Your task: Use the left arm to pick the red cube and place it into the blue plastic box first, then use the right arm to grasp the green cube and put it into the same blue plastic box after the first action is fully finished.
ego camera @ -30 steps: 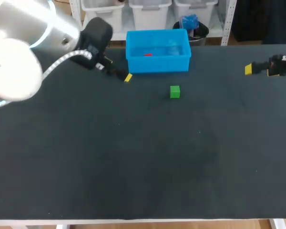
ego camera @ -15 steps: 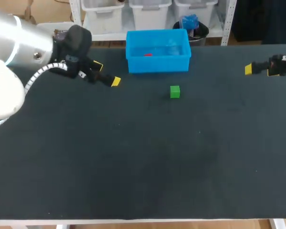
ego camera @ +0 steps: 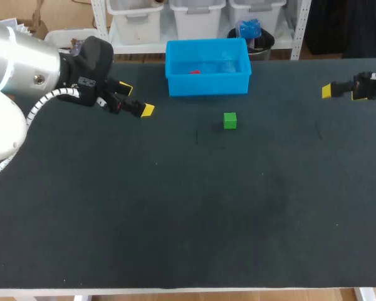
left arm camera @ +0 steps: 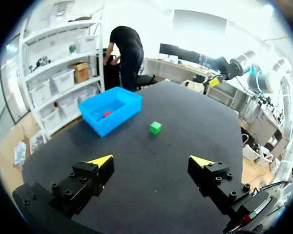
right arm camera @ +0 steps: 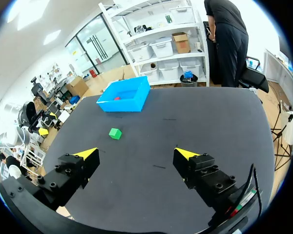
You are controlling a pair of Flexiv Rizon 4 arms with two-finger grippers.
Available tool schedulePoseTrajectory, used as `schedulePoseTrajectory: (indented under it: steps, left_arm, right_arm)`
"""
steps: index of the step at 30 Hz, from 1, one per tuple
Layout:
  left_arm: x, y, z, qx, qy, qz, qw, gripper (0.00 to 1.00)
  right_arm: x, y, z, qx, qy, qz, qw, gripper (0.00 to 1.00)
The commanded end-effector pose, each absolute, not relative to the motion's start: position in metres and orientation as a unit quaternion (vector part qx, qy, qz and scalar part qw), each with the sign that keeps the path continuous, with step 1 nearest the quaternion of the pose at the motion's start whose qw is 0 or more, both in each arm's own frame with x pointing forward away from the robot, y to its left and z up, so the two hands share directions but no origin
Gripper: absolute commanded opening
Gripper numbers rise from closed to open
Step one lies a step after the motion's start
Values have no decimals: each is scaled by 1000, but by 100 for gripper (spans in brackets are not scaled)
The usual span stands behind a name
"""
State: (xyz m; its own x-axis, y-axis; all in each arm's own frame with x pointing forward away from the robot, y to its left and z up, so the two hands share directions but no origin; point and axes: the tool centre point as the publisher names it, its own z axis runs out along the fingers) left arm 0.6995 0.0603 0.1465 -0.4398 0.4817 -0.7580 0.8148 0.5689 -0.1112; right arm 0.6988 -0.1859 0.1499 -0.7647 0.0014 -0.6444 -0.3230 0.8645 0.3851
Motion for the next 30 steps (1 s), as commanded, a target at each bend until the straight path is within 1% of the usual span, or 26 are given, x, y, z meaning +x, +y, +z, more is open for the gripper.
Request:
schedulePoseTrajectory:
  steps: [1,5,7,10,15,19,21,30]
  left_arm:
    - [699,62,146,399,812,-241,351,100]
    - [699,62,146,399,812,-241,351,100]
    - [699,62,146,399,812,-241,351,100]
    - [699,62,146,399,812,-241,351,100]
    - [699,62,146,399,812,-241,351,100]
    - [699,62,146,399,812,-241,351,100]
    - [699,62,146,399,812,-241,351,100]
    - [699,62,146,399,812,-241,351,100]
  right_arm:
    - [699,-185,150,-88,907,243,331,100]
    - [699,-185,150,-88,907,243,331,100]
    - [703,-174,148,-100,926,187,313,100]
    - [711,-154,148,-96,939,149,295,100]
    - [724,-119,142,-87,955,119,257,100]
    - [732,-100,131,-84,970,65,221,100]
    - [736,-93,128,-79,972,60,211,100]
    - [738,-87,124,-83,972,70,206,100]
